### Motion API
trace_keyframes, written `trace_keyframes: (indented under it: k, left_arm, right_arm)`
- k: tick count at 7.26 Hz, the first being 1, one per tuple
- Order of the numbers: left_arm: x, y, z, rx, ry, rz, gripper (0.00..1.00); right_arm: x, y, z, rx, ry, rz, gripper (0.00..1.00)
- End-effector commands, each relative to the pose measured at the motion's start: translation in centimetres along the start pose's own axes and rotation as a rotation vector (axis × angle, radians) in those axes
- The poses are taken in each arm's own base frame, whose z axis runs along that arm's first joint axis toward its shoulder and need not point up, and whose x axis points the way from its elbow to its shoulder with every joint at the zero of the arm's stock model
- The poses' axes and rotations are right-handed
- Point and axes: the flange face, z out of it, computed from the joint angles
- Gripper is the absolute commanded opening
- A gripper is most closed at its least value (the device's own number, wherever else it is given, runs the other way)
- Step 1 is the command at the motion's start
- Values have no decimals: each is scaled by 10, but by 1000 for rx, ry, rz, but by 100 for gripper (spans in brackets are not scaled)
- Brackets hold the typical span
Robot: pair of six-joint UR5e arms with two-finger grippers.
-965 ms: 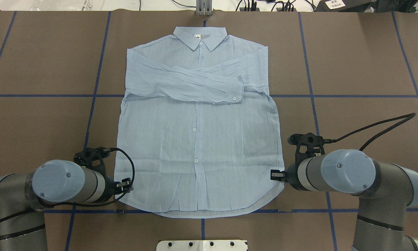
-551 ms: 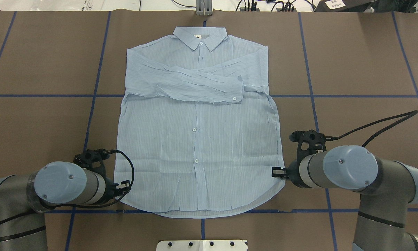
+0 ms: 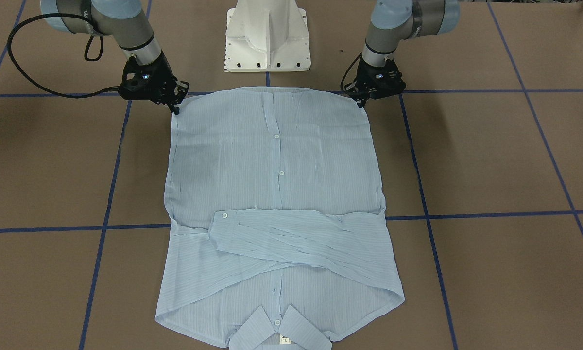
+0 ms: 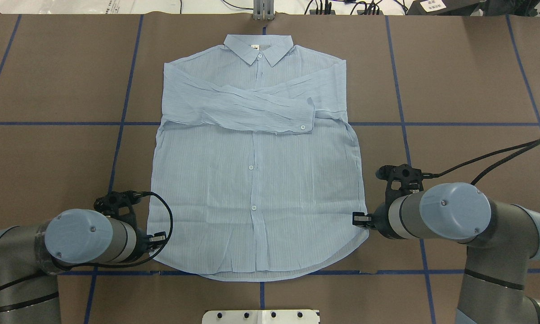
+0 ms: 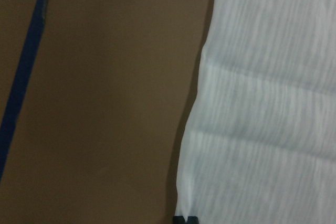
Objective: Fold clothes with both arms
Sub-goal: 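Lift both hem corners and fold them toward the collar with both grippers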
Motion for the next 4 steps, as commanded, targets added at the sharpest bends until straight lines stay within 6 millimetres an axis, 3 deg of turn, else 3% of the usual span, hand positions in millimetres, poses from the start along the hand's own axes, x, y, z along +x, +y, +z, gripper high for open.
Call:
trace_keyframes:
  k: [1, 3, 4]
  left_arm:
    - [2, 0, -16, -1, 24, 12, 0]
    - [3, -4, -24, -5, 35, 16, 0]
    - [0, -17, -28, 13, 33, 74, 0]
  right_arm:
    - [-7, -15, -11, -3, -29, 18, 0]
    - [-4, -35, -29, -20, -56, 50, 0]
    - [0, -44, -34, -21, -60, 64, 0]
